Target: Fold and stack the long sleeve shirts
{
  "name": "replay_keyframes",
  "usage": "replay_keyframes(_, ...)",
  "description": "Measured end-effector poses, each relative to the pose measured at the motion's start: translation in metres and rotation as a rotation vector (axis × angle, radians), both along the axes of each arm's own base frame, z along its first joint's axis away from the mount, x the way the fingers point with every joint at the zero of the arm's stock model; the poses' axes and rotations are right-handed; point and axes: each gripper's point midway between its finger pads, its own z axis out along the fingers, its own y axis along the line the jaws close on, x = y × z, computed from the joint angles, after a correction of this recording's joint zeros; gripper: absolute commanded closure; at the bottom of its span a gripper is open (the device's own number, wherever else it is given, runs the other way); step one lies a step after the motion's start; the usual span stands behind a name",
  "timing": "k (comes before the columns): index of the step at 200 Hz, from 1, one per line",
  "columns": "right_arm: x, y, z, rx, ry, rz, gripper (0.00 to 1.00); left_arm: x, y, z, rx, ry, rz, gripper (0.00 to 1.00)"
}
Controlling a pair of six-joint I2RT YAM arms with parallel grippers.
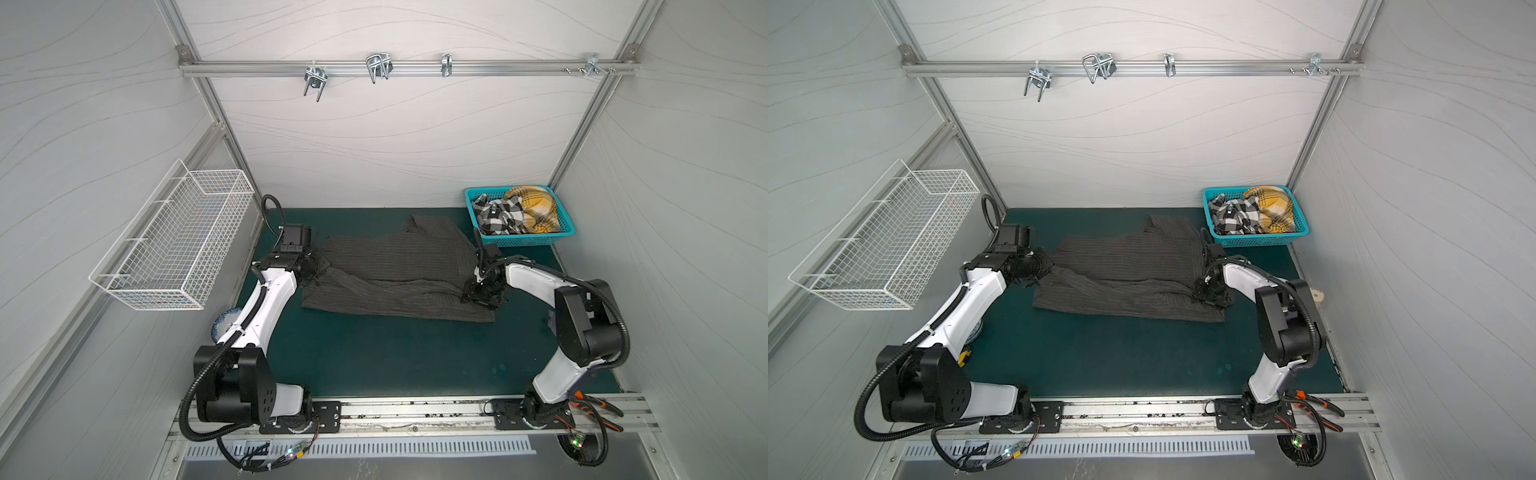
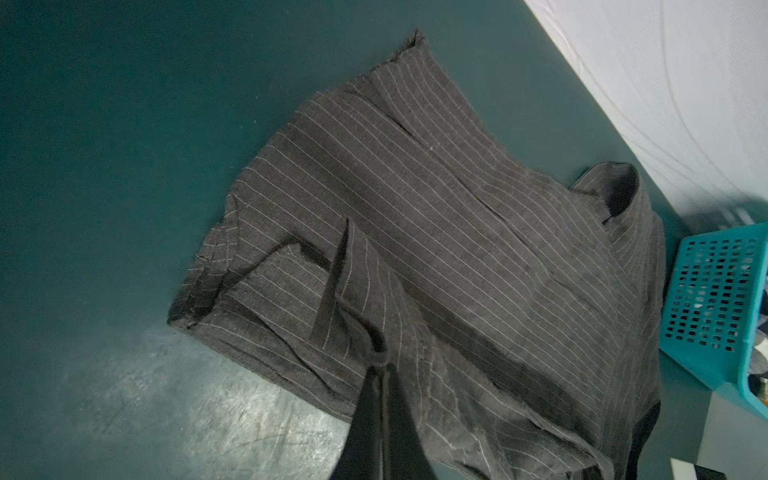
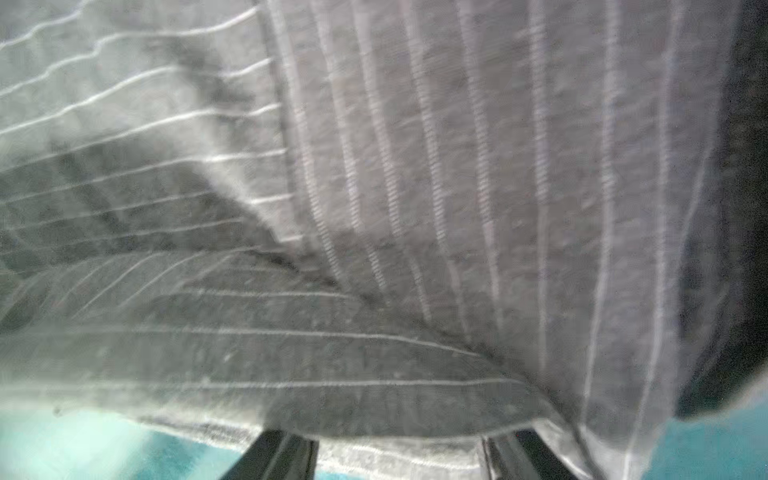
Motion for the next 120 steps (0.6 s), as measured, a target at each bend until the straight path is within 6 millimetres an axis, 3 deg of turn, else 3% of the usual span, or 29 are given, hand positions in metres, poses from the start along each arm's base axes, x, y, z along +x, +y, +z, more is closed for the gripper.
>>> replay_keyframes(18, -0.001, 0.01, 0.013, 0.003, -0.046, 0.034, 0.34, 0.004, -0.005, -0.002, -0.026, -0.013, -0.012, 1.0)
replay_keyframes(53, 0.008, 0.031, 0.036, 0.088, -0.095, 0.024, 0.32, 0.015, -0.009, 0.013, -0.054, -0.085, -0.018, 1.0)
replay_keyframes(92, 0.019, 0.049, 0.046, 0.194, -0.079, -0.038, 0.28, 0.026, -0.012, 0.038, -0.08, -0.146, -0.015, 1.0)
replay_keyframes(120, 0.033, 0.053, 0.041, 0.244, -0.046, -0.103, 0.27, 0.029, -0.017, 0.055, -0.115, -0.195, -0.02, 1.0)
